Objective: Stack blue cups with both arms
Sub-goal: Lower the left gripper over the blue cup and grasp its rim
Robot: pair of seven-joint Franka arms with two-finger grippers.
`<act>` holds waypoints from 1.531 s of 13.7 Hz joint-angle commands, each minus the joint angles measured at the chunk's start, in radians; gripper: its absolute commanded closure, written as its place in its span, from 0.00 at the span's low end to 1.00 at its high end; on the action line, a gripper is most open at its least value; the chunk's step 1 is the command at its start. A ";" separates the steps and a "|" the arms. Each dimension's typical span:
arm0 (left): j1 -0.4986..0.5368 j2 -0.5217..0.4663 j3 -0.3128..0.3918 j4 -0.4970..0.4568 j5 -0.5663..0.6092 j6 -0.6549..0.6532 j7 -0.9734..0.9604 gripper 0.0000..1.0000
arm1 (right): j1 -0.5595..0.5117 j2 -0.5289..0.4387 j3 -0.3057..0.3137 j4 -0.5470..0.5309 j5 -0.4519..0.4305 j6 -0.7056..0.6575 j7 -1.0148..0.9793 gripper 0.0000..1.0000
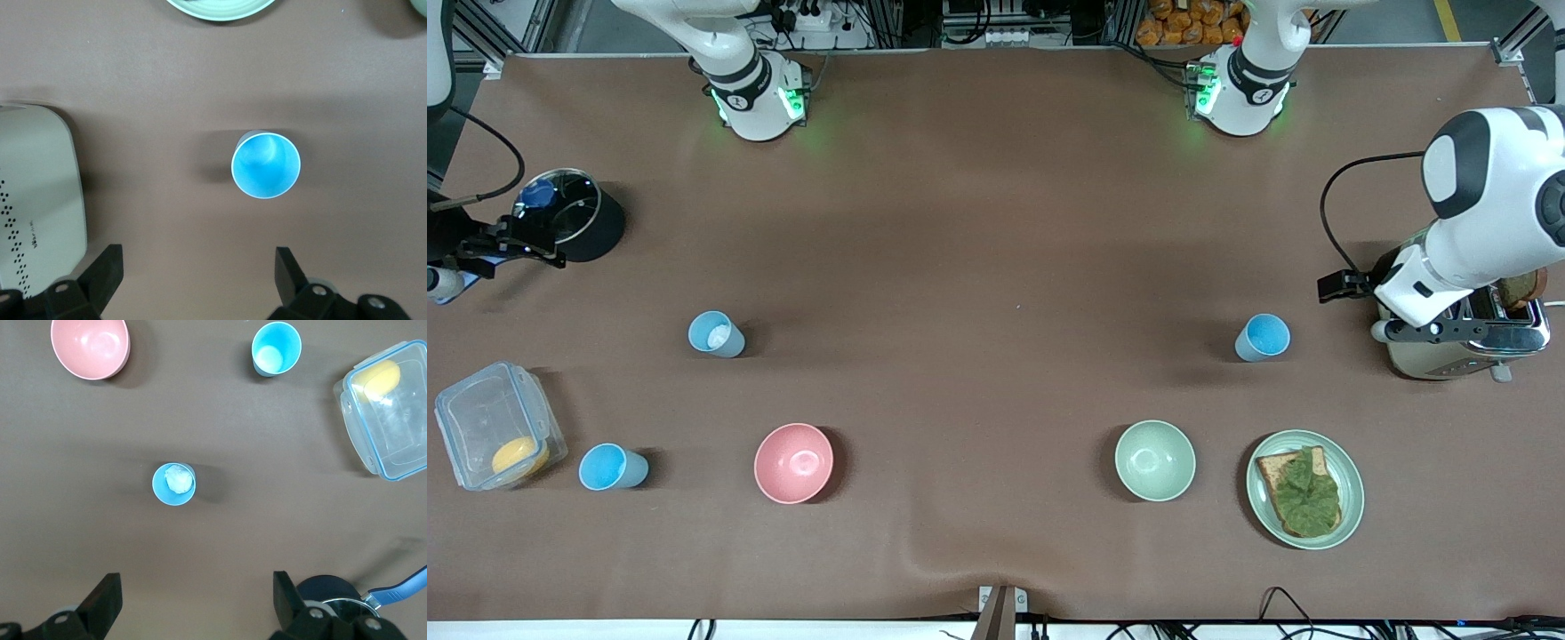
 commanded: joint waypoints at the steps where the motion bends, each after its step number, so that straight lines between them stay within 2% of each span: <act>1: -0.001 -0.026 -0.003 -0.043 -0.002 0.034 -0.015 0.00 | -0.019 0.005 0.011 0.014 0.016 -0.012 0.004 0.00; 10: -0.009 -0.033 -0.003 -0.141 -0.002 0.148 -0.017 0.00 | -0.010 0.003 0.013 0.017 0.016 -0.014 0.010 0.00; 14: -0.010 -0.014 -0.006 -0.146 -0.002 0.169 -0.017 0.00 | -0.019 0.004 0.013 0.014 0.016 -0.014 0.002 0.00; 21: -0.018 0.183 -0.019 -0.059 -0.011 0.243 -0.007 0.00 | -0.029 0.006 0.013 0.016 0.022 -0.034 0.004 0.00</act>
